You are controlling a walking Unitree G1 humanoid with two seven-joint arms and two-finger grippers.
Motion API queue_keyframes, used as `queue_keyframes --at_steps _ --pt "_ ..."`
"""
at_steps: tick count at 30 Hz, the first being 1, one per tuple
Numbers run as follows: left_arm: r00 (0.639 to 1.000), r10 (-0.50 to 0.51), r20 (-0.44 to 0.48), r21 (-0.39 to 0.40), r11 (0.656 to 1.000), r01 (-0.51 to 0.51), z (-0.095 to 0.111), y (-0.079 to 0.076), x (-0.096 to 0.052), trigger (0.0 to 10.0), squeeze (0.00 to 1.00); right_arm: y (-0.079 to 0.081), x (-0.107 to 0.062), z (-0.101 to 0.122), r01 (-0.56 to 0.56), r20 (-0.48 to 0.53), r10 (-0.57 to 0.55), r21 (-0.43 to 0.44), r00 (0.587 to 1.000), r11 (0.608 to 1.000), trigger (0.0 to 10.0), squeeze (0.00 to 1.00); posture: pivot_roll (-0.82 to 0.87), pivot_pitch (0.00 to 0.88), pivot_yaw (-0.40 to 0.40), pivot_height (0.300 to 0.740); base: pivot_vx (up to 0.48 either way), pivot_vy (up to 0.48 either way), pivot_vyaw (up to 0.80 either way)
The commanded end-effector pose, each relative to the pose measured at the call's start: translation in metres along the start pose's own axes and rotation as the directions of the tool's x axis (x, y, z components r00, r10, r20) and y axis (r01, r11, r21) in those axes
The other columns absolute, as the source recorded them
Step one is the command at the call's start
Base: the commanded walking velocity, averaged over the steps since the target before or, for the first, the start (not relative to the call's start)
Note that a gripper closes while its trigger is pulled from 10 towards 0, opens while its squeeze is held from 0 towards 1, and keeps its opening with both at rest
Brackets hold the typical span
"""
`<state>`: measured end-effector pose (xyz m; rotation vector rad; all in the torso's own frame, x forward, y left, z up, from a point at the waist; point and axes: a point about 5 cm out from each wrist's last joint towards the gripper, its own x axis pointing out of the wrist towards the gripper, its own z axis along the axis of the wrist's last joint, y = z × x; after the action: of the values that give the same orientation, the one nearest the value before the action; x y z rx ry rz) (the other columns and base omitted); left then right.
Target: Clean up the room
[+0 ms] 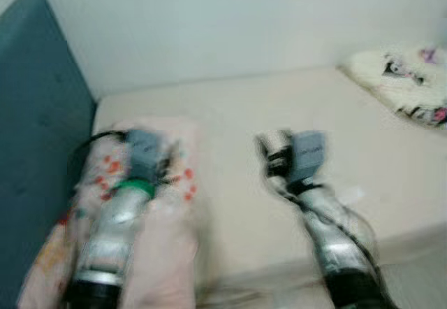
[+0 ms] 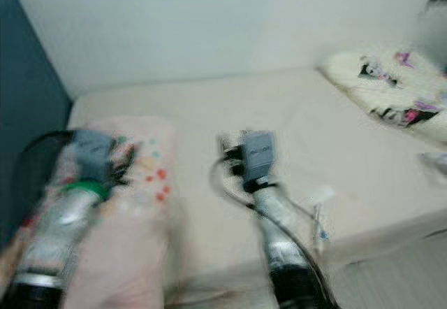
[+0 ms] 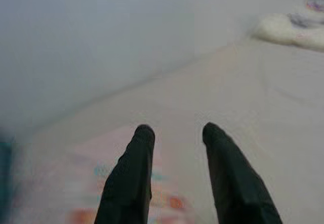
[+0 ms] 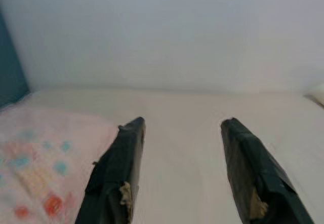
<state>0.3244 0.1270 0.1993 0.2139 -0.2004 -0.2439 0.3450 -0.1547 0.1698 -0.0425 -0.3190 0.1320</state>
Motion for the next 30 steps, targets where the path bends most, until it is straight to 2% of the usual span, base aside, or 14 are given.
queue_keyframes --at_steps 1,11,17,30 --pt "0.997 0.053 -0.054 0.002 0.999 -0.053 -0.0139 0.0144 -0.0085 10.0 0.0 0.0205 0.0043 0.0076 -0.061 0.045 0.059 0.033 0.997 0.998 10.0 0.0 -0.1 0.054 0.078 0.74 0.0 0.0 0.0" --pt "0.997 0.052 -0.051 0.006 0.999 -0.052 -0.0138 0.0139 -0.007 10.0 0.0 0.0211 0.0041 0.0055 -0.07 0.032 0.069 0.023 0.997 0.997 10.0 0.0 -0.1 0.053 0.081 0.74 0.0 0.0 0.0" --pt "0.998 -0.002 -0.062 0.054 0.999 0.005 -0.0183 0.0101 -0.0124 10.0 0.0 0.0247 0.0018 0.0032 -0.079 0.025 0.078 0.036 0.997 0.996 10.0 0.0 -0.1 0.058 0.089 0.74 0.0 0.0 0.0" --pt "0.998 -0.003 -0.057 0.052 0.999 0.006 -0.0167 0.0098 -0.0103 10.0 0.0 0.0264 0.0015 0.003 -0.077 0.029 0.076 0.054 0.997 0.996 10.0 0.0 -0.1 0.058 0.095 0.74 0.0 0.0 0.0"
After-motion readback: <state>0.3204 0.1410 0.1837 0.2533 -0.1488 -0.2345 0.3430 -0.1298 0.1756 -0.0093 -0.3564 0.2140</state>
